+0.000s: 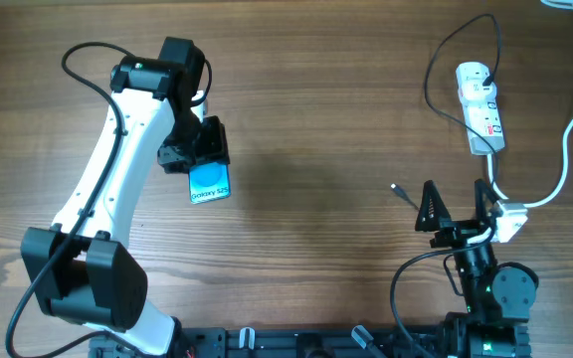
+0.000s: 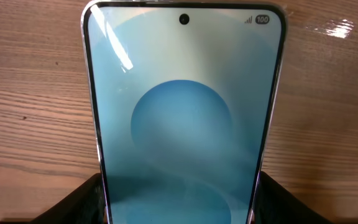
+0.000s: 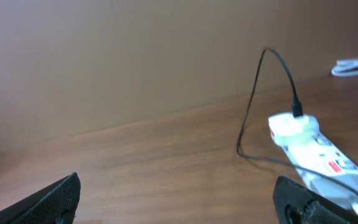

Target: Plug charger to phone and switch on socket

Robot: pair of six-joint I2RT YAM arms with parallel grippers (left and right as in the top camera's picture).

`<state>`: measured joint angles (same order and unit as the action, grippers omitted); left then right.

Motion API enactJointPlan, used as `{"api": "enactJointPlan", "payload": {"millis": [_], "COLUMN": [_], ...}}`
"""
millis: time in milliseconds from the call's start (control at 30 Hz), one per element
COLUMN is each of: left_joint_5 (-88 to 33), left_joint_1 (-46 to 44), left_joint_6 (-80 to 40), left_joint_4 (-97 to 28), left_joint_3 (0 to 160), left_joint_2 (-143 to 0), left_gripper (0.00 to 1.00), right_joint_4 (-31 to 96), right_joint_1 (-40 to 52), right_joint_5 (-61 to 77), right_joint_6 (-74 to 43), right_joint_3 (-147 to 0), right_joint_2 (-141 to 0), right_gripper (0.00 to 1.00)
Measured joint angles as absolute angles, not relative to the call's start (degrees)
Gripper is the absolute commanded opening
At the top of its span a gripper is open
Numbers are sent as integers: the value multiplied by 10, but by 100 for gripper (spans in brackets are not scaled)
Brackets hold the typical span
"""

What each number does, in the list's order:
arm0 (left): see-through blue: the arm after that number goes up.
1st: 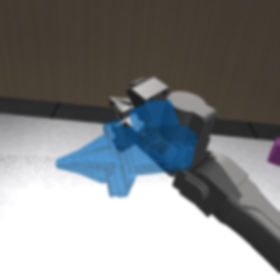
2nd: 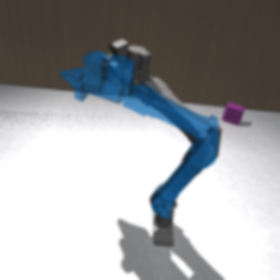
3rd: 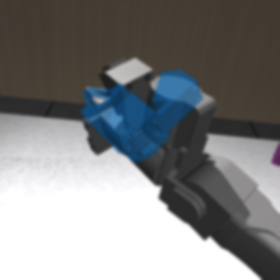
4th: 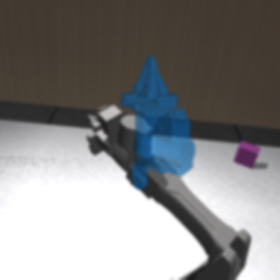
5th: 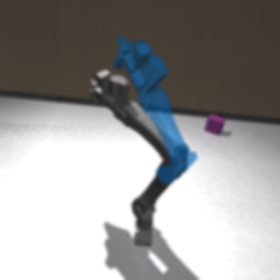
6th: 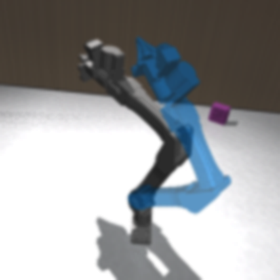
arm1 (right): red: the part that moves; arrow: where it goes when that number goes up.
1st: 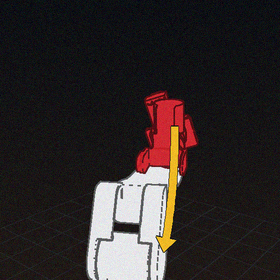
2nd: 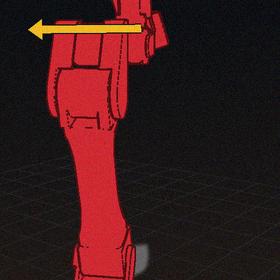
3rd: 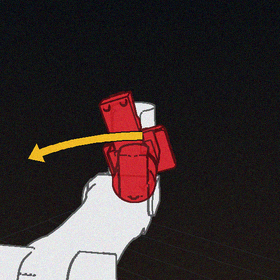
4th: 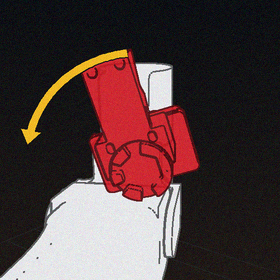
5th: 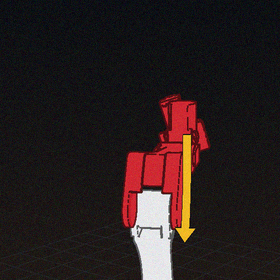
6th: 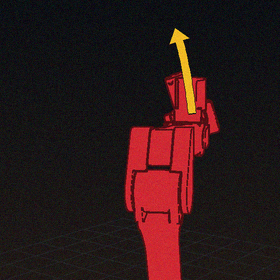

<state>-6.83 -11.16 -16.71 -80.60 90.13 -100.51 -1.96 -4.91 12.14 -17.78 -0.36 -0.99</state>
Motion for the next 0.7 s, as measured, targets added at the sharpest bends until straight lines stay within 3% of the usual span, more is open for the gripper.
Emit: {"api": "enactJointPlan", "payload": {"millis": [67,200,300,500,700], "left_joint_5": [-80,-98,-120,-260,-435], "left_joint_1": [-112,-112,-112,-112,-112], "left_joint_6": [-167,-182,-194,-205,-294], "left_joint_4": [-806,-806,-806,-805,-760], "left_joint_3": [901,901,901,901,902], "left_joint_2": [-1005,-1005,-1005,-1005,-1005], "left_gripper": [51,50,46,42,41], "right_joint_4": [-14,-12,-11,-4,-3], "right_joint_1": [-49,-48,-48,-48,-48], "right_joint_5": [167,383,455,518,524], "right_joint_6": [-257,-584,-731,-602,-496], "right_joint_3": [-4,-4,-4,-4,-4], "right_joint_2": [-10,-13,-13,-14,-84], "right_gripper": [100,100,100,100,100]}}
